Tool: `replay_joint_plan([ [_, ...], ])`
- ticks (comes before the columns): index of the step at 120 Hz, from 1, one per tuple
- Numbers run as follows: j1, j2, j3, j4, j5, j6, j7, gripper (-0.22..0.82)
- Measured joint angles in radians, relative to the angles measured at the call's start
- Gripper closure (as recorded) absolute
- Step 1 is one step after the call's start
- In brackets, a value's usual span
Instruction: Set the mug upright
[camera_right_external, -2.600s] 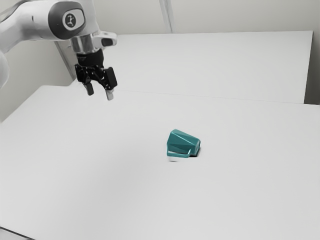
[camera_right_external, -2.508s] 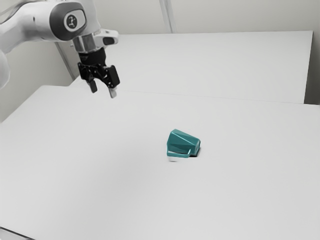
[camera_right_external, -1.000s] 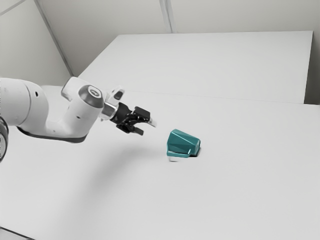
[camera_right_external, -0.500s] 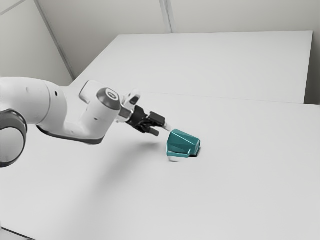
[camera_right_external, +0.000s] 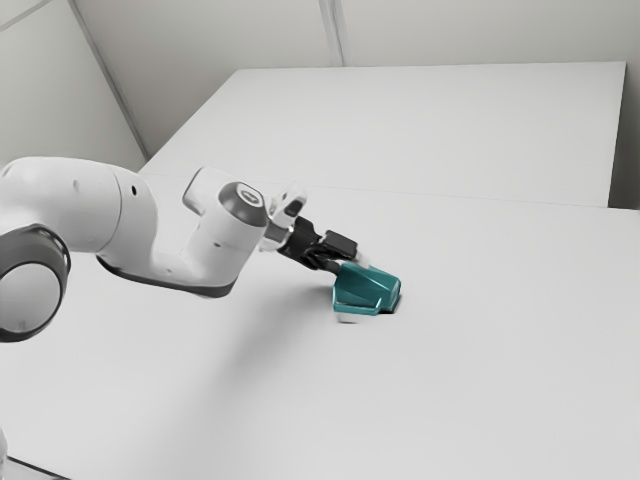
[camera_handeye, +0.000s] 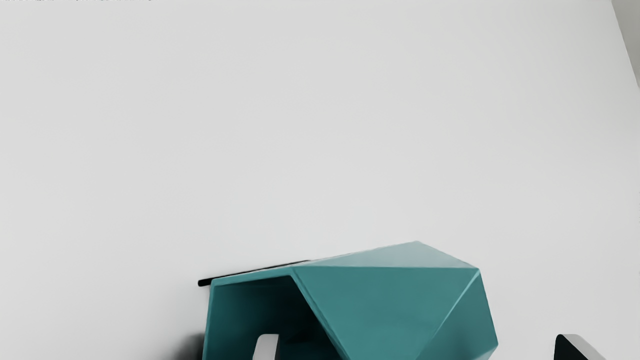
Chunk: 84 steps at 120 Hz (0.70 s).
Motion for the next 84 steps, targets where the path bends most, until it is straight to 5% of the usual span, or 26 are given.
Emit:
replay_joint_plan([
  [53, -0.04, -0.003, -0.008, -0.009, -0.053, 0.01, 0.024, 0.07],
  [84, -0.046, -0.023, -0.049, -0.008, -0.057, 0.033, 0.023, 0.31],
])
